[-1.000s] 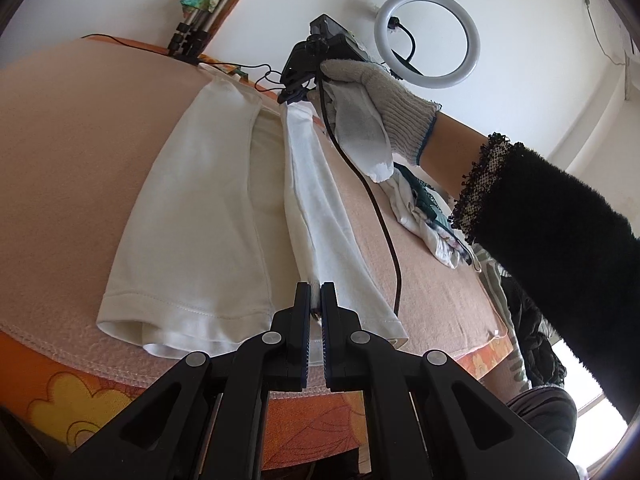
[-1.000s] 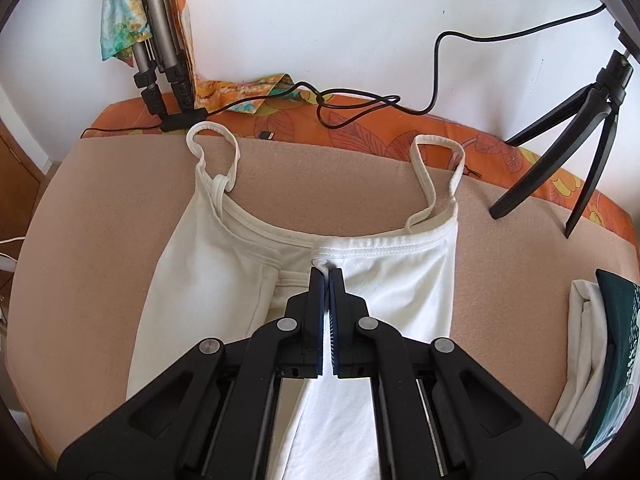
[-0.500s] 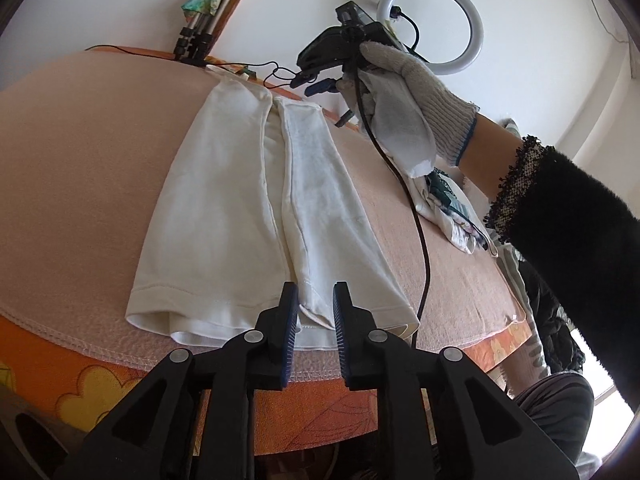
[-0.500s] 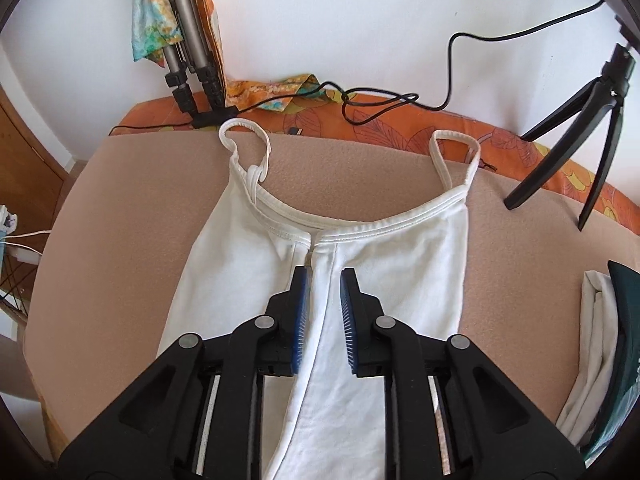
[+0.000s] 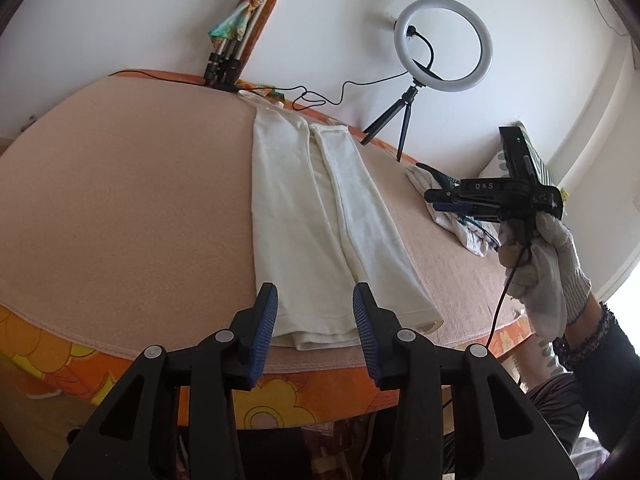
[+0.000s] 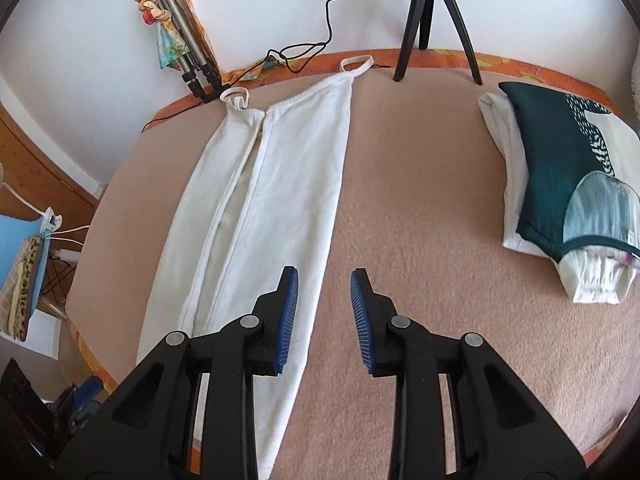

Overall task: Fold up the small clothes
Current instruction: 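Move both tools down to the hem of the folded tank top, then grasp the hem with both tools and fold it up toward the straps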

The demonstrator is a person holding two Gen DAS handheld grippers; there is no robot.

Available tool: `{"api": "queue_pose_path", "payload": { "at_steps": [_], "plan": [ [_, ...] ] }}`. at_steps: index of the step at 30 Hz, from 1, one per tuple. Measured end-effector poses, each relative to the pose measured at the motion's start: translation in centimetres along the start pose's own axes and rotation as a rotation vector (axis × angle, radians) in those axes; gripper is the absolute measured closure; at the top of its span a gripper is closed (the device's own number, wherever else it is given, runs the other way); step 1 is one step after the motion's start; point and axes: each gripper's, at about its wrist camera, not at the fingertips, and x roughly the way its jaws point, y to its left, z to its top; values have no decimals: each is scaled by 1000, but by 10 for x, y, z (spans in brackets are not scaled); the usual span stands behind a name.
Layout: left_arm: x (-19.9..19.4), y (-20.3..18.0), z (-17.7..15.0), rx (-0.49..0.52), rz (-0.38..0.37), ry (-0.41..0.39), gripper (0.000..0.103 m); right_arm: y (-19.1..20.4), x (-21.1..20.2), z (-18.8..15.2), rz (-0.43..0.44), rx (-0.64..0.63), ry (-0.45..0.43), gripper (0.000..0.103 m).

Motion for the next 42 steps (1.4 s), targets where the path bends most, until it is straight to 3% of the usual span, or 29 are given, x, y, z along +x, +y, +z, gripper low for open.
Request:
{"api": "queue_pose_path", "payload": {
  "at_steps": [7,11,18,26,28,30,31,32,33,42],
  "plan": [
    [21,26,18,-16,-5,160,66,-4,-28,-41,50,36,-6,74],
    [36,27,22,6,-30,242,66,-1,-20,-65,108,50,55,74],
    [51,44,15,-119,-100,332,66,12,4,-105,190,60,179,74],
    [55,40,11,-162,-168,350,65,20,17,-117,226,42,223,75],
    [57,36,11,-154,-174,350,67,20,19,-119,235,42,229,91],
    [57,35,10,-155,-180,345,69,18,20,-122,242,50,226,95],
    [58,35,10,-149,-177,346,76,17,19,-122,244,49,225,96],
    [60,34,9,-142,-179,354,90,16,19,-122,251,54,223,96],
    [61,34,8,-137,-180,358,94,14,18,-123,265,62,222,96],
    [59,30,9,-122,-216,336,97,1,26,-125,355,140,245,95]
  ]
}}
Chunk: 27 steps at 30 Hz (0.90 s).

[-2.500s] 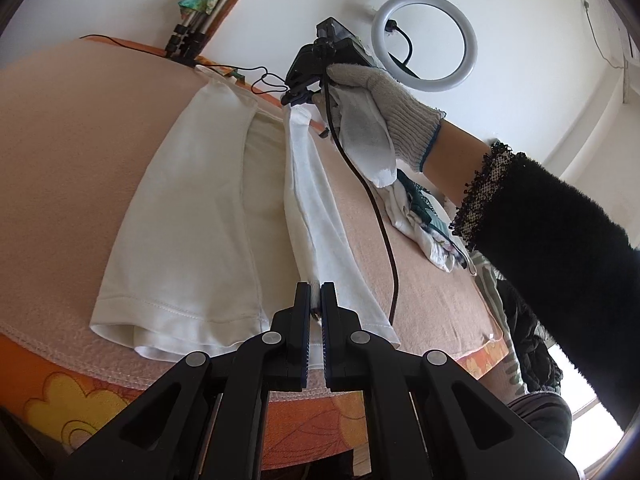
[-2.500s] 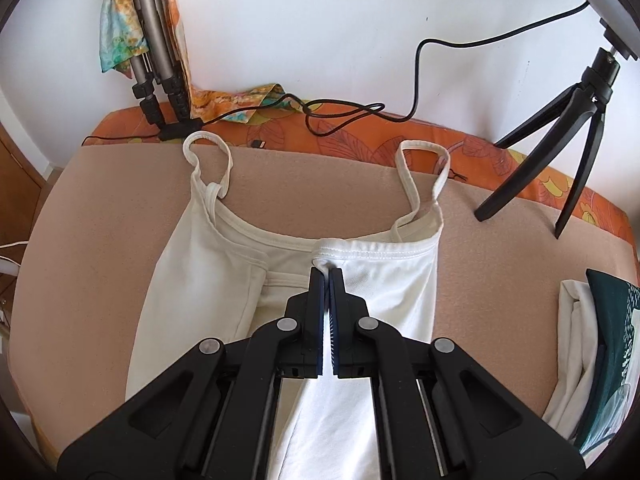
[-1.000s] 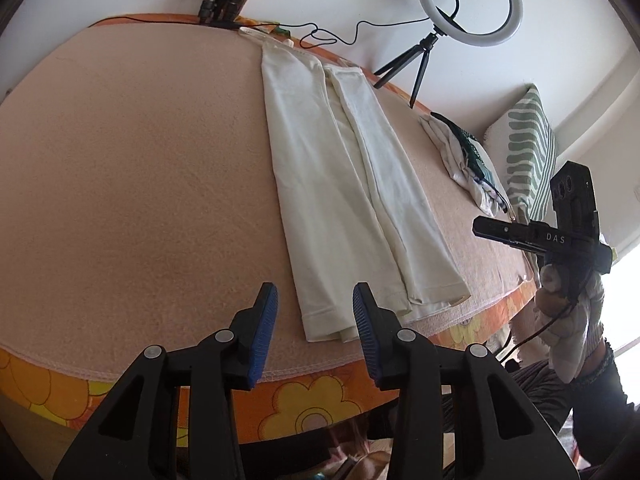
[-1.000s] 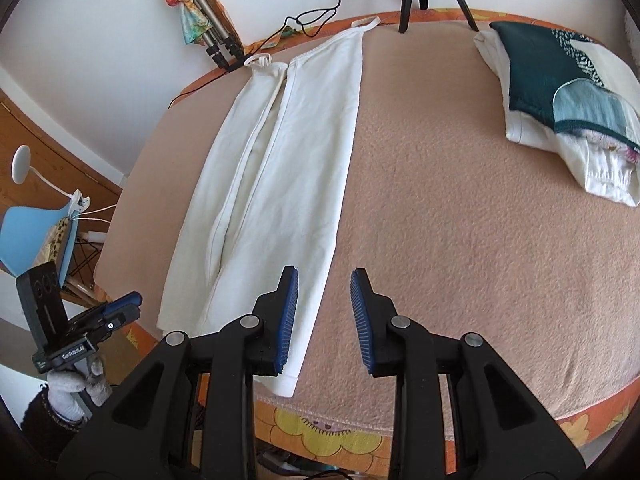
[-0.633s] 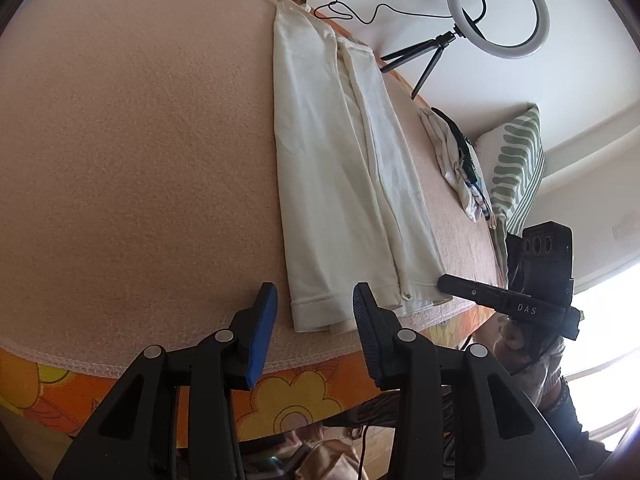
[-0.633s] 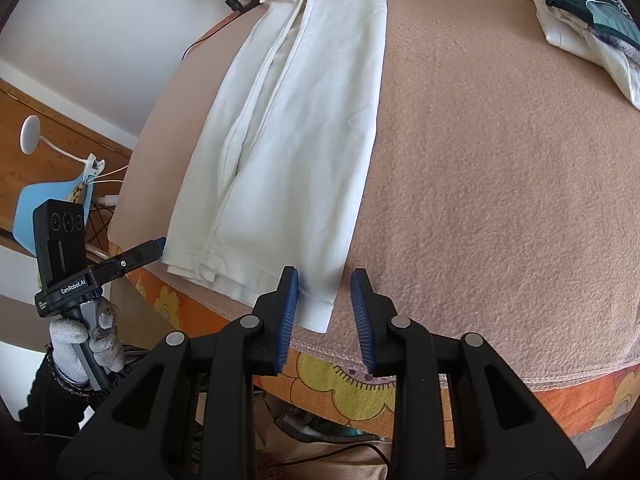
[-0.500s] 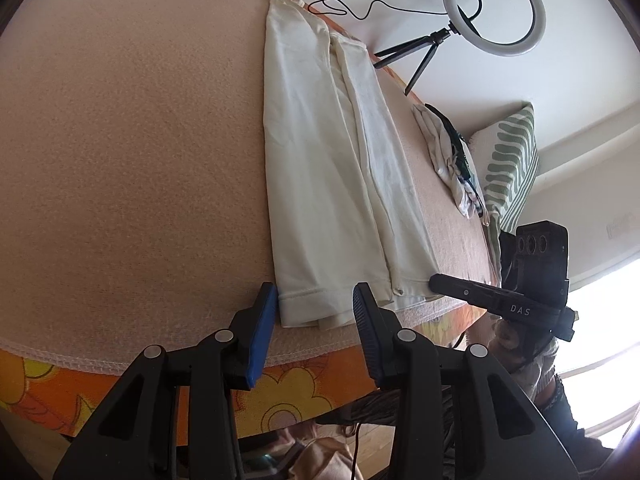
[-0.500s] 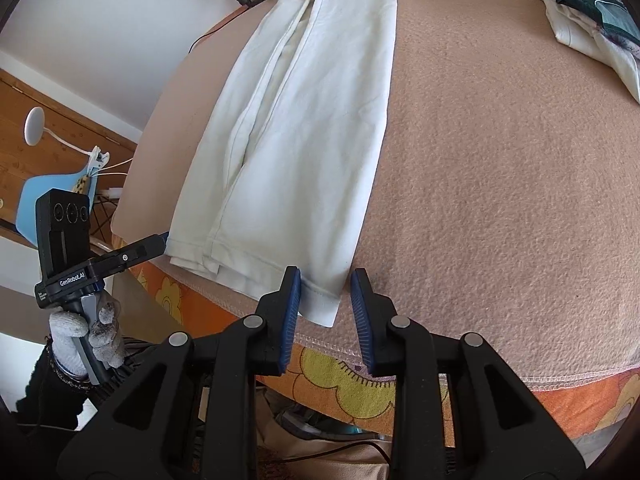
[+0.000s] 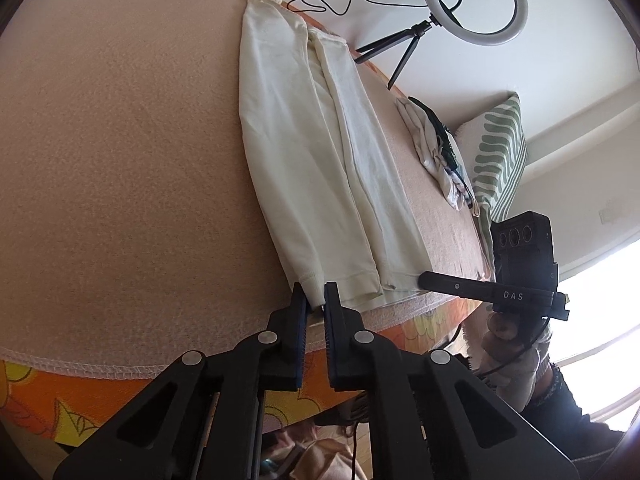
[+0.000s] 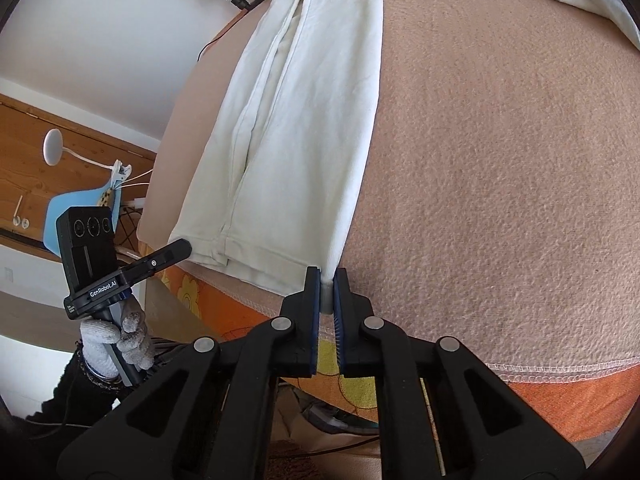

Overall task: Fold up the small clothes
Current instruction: 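Grasp the hem with both tools and fold it up toward the straps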

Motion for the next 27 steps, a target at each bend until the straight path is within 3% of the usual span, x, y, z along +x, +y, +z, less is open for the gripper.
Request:
{"api": "queue_pose_path", "payload": {
  "at_steps": [8,15,20,27],
  "plan": [
    [-11,-8,8,13,-50,-46,99,0,-20,-2,54,-11,-60,96],
    [-20,-21,33,14,-87,-98,99,-5,-46,11,136,26,-129,97],
    [-27,-25,61,16,-79,-157,99,0,-61,33,145,41,-188,97],
    [-18,-17,102,25,-10,-205,99,6,-56,81,122,58,-242,97]
  ]
}}
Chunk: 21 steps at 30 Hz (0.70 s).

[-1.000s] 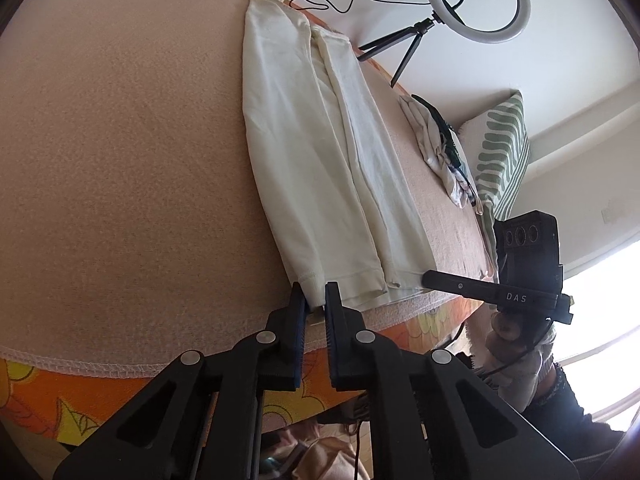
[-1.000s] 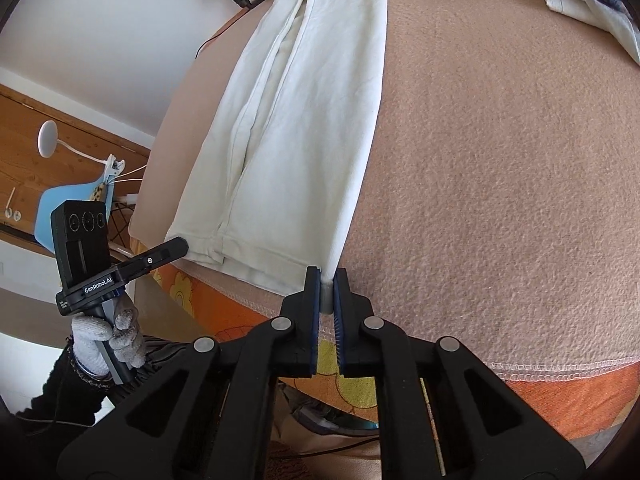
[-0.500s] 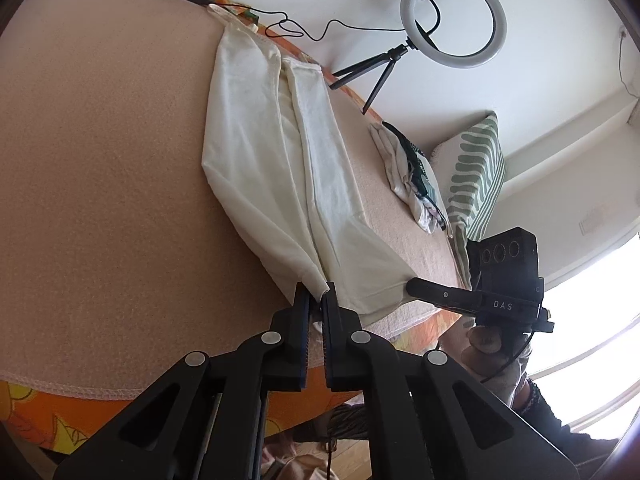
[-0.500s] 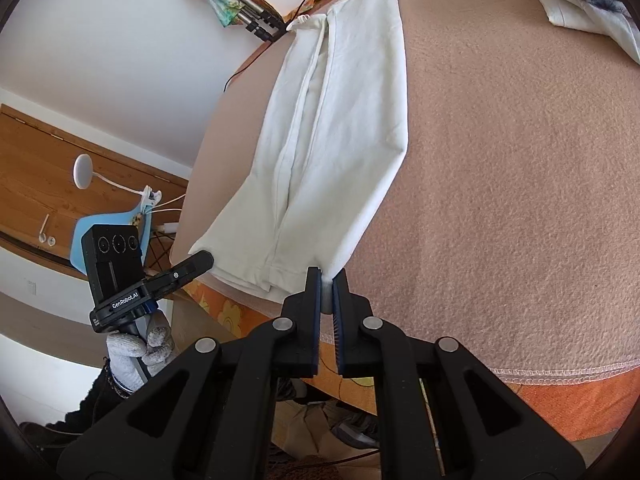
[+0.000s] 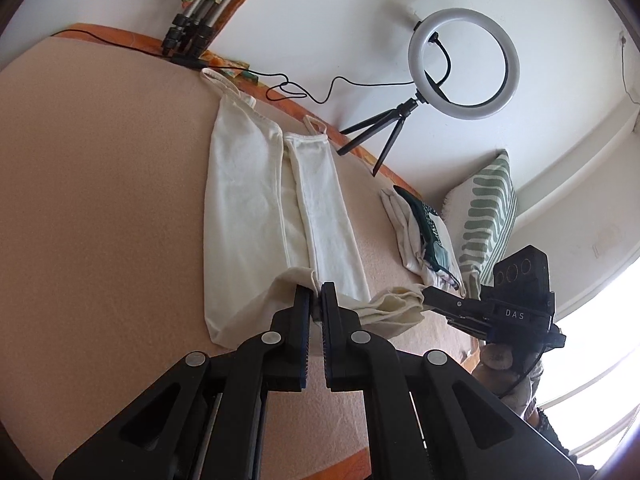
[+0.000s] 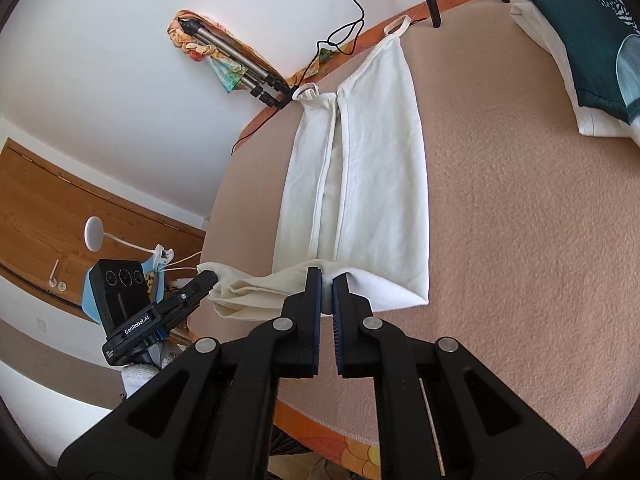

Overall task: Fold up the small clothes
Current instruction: 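Grasp the hem with both tools and fold it up toward the straps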

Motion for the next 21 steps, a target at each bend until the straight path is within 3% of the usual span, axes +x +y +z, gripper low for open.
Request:
{"api": "queue_pose_path", "payload": {
  "at_steps": [9,21],
  "plan": [
    [35,21,31,-46,66,-11,99,-17,43,44,-51,78,-5,97],
    [60,27,36,-29,119,9,99,-45,68,55,-82,167,19,97]
  ]
}}
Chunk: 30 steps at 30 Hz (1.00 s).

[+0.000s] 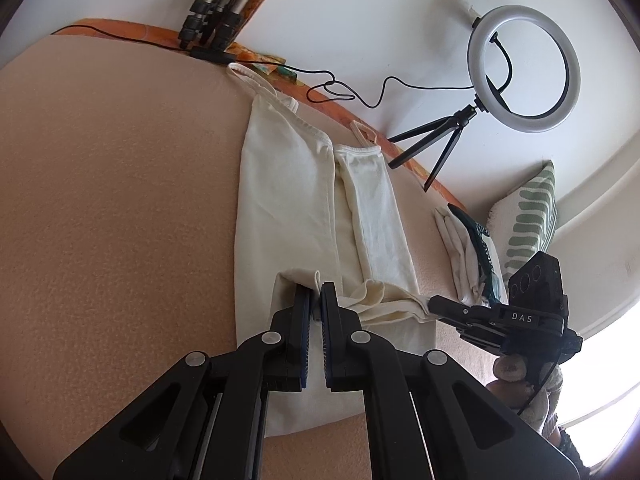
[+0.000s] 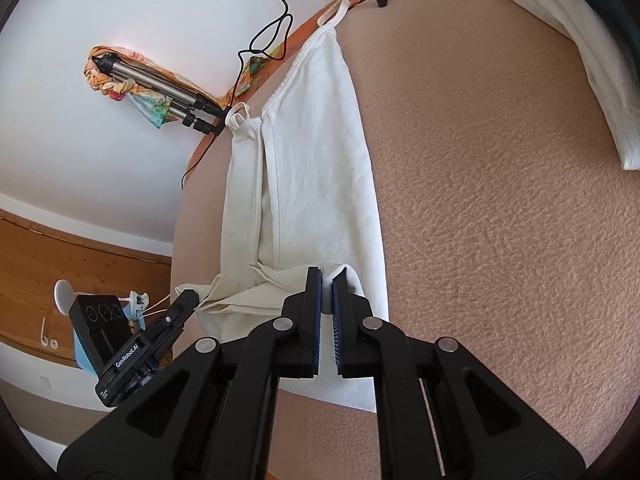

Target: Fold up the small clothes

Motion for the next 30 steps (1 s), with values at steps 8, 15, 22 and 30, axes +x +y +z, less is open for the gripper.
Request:
{"api": "queue_pose_path", "payload": {
  "at_steps": [8,15,22,30],
  "plan": [
    [-6,-11,1,83,77,-45,61,5,-3,3,12,-33,-4,96],
    [-17,-21,-3,168,98,-59,43,14,-18,4,-49,-89,-62,55],
    [-9,-38,-26,288,90,-28,58,47,-16,-11,-69,-303,-53,68],
    [26,-48,-32,369,120,44,63,69,23,-31,-151,-457,16,71]
  ]
}}
